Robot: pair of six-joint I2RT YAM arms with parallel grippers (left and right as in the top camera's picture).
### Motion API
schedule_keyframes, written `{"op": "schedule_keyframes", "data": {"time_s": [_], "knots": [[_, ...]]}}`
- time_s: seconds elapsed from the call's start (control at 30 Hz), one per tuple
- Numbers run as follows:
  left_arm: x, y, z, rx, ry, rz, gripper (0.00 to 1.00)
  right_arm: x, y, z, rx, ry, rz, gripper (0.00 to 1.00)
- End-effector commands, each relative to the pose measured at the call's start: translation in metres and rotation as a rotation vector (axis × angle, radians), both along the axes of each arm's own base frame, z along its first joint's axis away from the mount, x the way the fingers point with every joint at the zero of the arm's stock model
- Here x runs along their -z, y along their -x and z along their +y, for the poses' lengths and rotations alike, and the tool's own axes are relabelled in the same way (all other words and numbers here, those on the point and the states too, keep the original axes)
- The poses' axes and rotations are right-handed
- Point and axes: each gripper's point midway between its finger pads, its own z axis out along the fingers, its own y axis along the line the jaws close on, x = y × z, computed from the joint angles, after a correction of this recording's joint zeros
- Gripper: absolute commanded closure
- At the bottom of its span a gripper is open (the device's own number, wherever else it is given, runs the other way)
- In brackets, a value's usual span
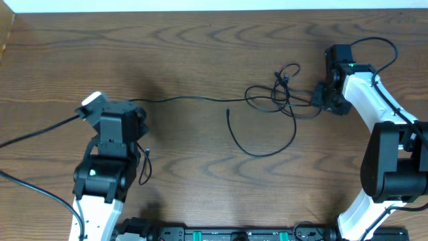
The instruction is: Untangle cables
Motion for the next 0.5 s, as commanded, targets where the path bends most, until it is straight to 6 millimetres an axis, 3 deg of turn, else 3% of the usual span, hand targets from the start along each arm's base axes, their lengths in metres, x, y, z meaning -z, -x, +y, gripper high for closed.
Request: {"op": "schedule_keyframes", "data": {"time_s": [0.0,0.1,0.27,0.33,0.47], "knots": [[0.005,-0.001,0.023,-0.224,0.105,-0.047,0.92,-0.010,0.011,-0.044,0.118,0.214,0.018,0.56],[0.006,-0.001,0.036,-0.272,0.105,-0.055,0.92,-0.017,0.025,-0.071,0.205,0.314,0.046,0.56],[0.001,0.004,0.073,-0.397,0.124,-0.098,0.92,-0.013,0.031,-0.088,0.271,0.262,0.056,0.55],[0.004,0.004,0.074,-0.394,0.170,-0.093,0.92,-0.009,0.029,-0.084,0.281,0.202,0.052,0.54],[0.015,-0.006,0.057,-0.257,0.253,-0.045,0.92,-0.006,0.023,-0.076,0.281,0.139,0.031,0.53]]}}
